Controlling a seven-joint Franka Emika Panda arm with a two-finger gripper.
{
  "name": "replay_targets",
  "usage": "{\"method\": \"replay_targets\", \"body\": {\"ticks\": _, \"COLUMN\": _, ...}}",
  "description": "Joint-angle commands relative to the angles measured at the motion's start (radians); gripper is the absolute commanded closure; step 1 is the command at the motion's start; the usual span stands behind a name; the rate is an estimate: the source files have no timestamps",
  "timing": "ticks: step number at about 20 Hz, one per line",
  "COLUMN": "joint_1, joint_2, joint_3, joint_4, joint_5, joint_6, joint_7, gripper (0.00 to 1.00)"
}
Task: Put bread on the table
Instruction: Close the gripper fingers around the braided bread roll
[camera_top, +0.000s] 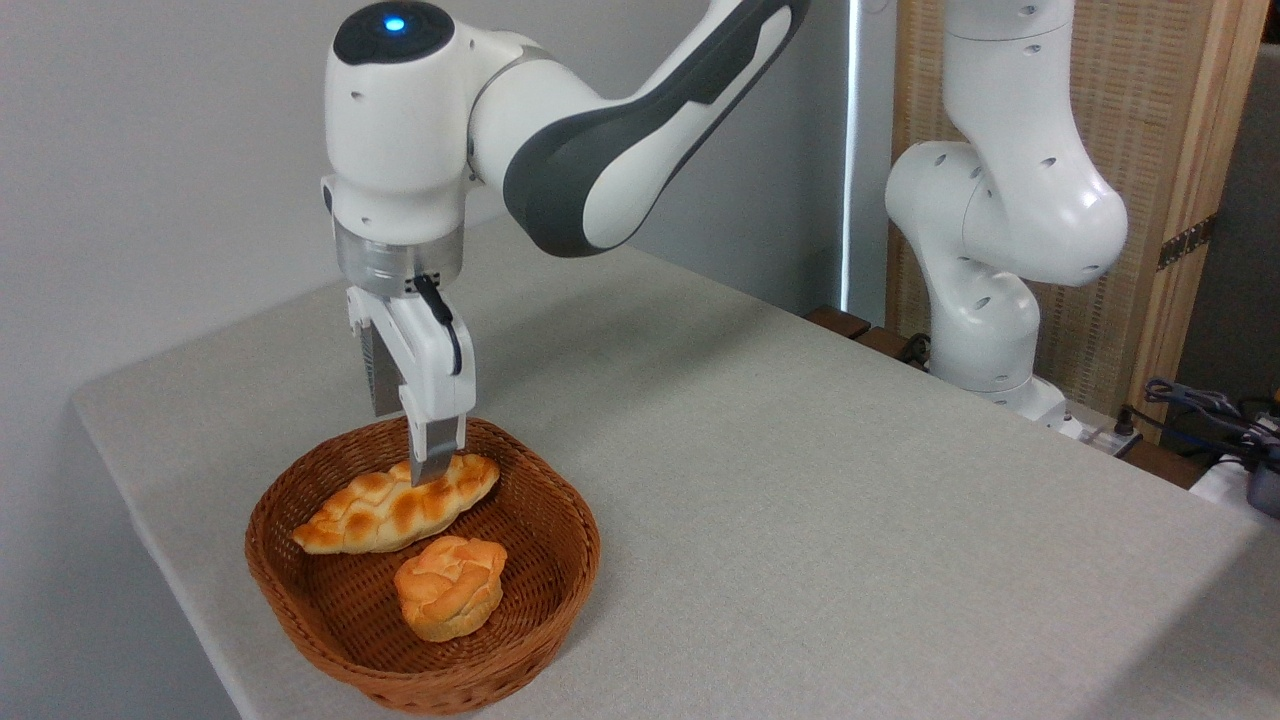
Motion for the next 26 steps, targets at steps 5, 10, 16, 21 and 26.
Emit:
{"method": "replay_targets", "body": {"ticks": 5, "joint_1": 0.002, "joint_2": 0.02, "joint_3": 0.006, "joint_4": -0.011, "joint_5": -0.009, "joint_6": 0.06, "joint_7": 0.025, "gripper": 0.0}}
{"method": "replay_targets", "body": {"ticks": 10, "joint_1": 0.002, "joint_2": 0.034, "joint_3": 0.006, "joint_4": -0.012, "joint_5": -0.007, "joint_6": 0.062, "joint_7": 0.025, "gripper": 0.0}}
{"method": "replay_targets", "body": {"ticks": 16, "joint_1": 0.002, "joint_2": 0.057, "joint_3": 0.006, "joint_4": -0.012, "joint_5": 0.049, "joint_6": 0.063, "joint_7": 0.025, "gripper": 0.0}}
{"method": "replay_targets", "body": {"ticks": 21, "joint_1": 0.0, "joint_2": 0.071, "joint_3": 0.003, "joint_4": -0.012, "joint_5": 0.056, "joint_6": 0.065, "joint_7": 0.025, "gripper": 0.0}}
{"method": "replay_targets", "body": {"ticks": 26, "joint_1": -0.003, "joint_2": 0.086, "joint_3": -0.002, "joint_4": -0.012, "joint_5": 0.056, "joint_6": 0.066, "joint_7": 0.025, "gripper": 0.0}}
